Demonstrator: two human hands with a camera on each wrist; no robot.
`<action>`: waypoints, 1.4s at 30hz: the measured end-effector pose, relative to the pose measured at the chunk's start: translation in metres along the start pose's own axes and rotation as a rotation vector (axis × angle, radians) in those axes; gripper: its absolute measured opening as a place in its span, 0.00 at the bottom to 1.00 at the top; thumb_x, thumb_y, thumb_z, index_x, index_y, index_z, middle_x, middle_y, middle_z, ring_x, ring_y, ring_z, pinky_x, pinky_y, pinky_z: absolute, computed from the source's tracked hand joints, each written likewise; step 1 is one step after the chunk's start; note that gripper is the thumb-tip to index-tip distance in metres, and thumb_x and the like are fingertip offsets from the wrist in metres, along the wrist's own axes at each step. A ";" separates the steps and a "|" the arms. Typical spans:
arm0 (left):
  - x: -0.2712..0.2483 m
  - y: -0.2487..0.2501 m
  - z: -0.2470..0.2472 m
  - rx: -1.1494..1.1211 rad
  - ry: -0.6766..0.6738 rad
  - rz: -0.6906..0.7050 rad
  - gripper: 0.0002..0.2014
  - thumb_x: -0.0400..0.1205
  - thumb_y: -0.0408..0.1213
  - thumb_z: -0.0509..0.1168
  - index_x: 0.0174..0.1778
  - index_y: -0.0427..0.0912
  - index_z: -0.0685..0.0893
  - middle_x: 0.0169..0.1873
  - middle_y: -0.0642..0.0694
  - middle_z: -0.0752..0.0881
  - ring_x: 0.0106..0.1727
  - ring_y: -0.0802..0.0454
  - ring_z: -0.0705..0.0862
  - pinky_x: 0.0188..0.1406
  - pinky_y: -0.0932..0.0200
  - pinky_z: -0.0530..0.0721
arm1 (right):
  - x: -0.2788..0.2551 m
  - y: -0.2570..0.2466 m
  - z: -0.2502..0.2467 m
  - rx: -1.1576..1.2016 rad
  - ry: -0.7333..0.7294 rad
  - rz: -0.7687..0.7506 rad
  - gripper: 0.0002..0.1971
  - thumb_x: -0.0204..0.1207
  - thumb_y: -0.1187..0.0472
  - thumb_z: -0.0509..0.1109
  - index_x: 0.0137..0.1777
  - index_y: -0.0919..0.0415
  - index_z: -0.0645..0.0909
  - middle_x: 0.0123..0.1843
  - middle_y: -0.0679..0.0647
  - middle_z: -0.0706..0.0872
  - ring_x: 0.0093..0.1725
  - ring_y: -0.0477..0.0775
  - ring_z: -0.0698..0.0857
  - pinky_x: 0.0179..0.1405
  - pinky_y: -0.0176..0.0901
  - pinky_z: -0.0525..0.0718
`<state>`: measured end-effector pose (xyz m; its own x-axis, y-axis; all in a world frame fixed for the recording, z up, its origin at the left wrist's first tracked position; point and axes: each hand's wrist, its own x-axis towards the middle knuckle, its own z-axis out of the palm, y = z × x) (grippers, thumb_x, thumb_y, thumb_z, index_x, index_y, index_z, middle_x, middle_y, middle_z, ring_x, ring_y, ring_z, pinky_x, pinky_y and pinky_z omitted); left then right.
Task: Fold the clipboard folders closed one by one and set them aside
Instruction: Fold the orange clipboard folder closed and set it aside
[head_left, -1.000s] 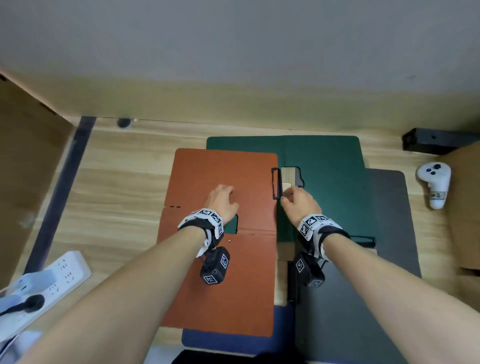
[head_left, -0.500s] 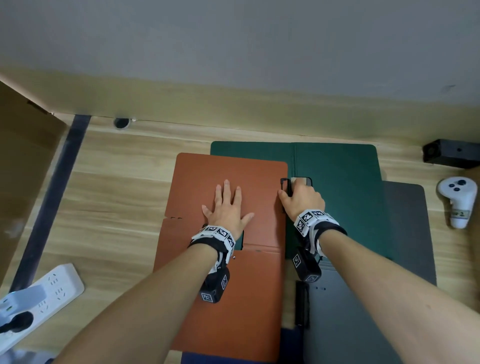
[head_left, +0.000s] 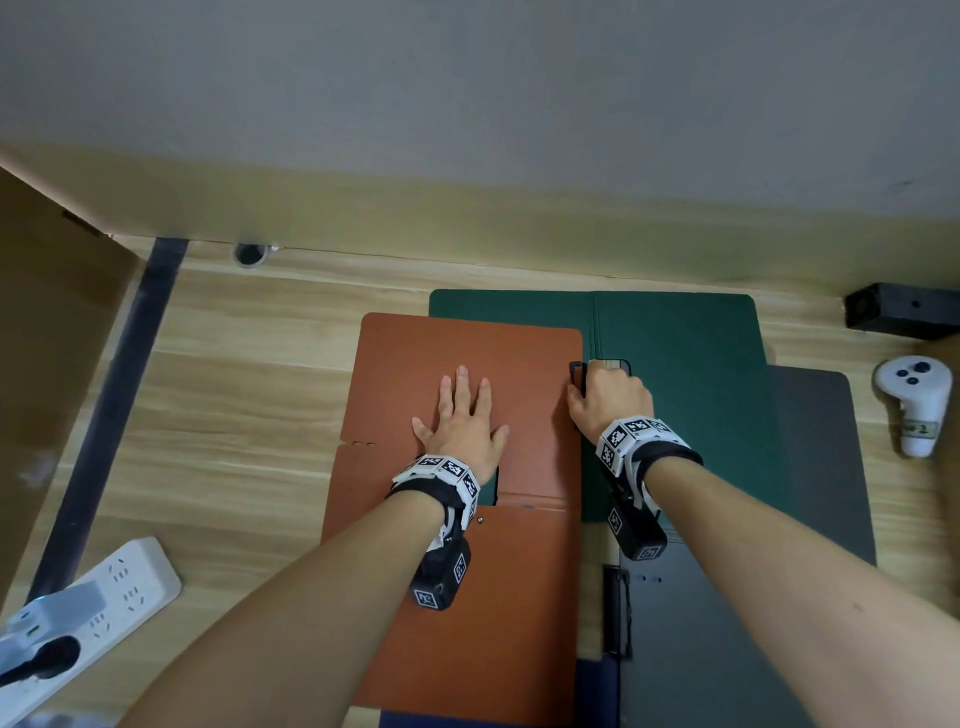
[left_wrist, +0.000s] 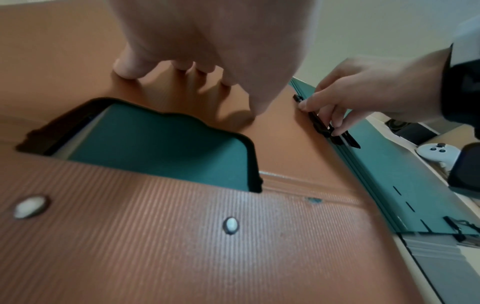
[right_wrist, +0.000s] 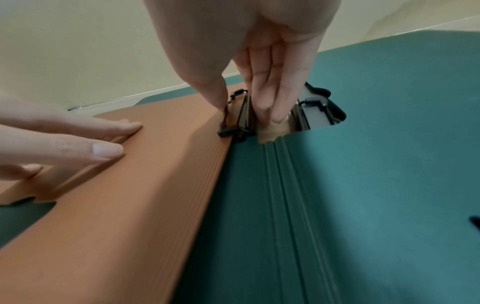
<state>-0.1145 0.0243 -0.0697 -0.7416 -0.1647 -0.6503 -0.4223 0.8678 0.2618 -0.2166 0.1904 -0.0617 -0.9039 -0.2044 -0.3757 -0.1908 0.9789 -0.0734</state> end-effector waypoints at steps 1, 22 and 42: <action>0.000 -0.001 -0.001 -0.010 -0.003 0.002 0.34 0.87 0.54 0.49 0.86 0.51 0.42 0.85 0.49 0.30 0.86 0.45 0.32 0.77 0.19 0.51 | 0.000 0.000 0.000 0.000 -0.002 -0.001 0.19 0.80 0.48 0.61 0.55 0.66 0.77 0.50 0.65 0.87 0.51 0.70 0.86 0.42 0.52 0.81; -0.004 -0.068 -0.038 -0.120 -0.115 0.071 0.34 0.84 0.50 0.56 0.86 0.54 0.52 0.86 0.53 0.36 0.87 0.50 0.39 0.81 0.26 0.49 | -0.016 -0.013 -0.004 -0.071 -0.001 0.091 0.21 0.77 0.47 0.64 0.60 0.65 0.73 0.55 0.62 0.85 0.57 0.65 0.84 0.44 0.52 0.79; -0.098 -0.211 -0.005 -0.932 0.173 -0.324 0.31 0.77 0.51 0.73 0.73 0.40 0.76 0.68 0.40 0.84 0.64 0.41 0.85 0.67 0.42 0.81 | -0.122 -0.045 0.042 0.466 -0.229 0.228 0.15 0.71 0.50 0.74 0.52 0.59 0.83 0.47 0.55 0.88 0.49 0.57 0.87 0.48 0.47 0.85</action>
<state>0.0442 -0.1449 -0.0574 -0.5529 -0.4584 -0.6958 -0.8023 0.0676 0.5930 -0.0821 0.1713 -0.0513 -0.7864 -0.0319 -0.6170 0.2357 0.9077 -0.3473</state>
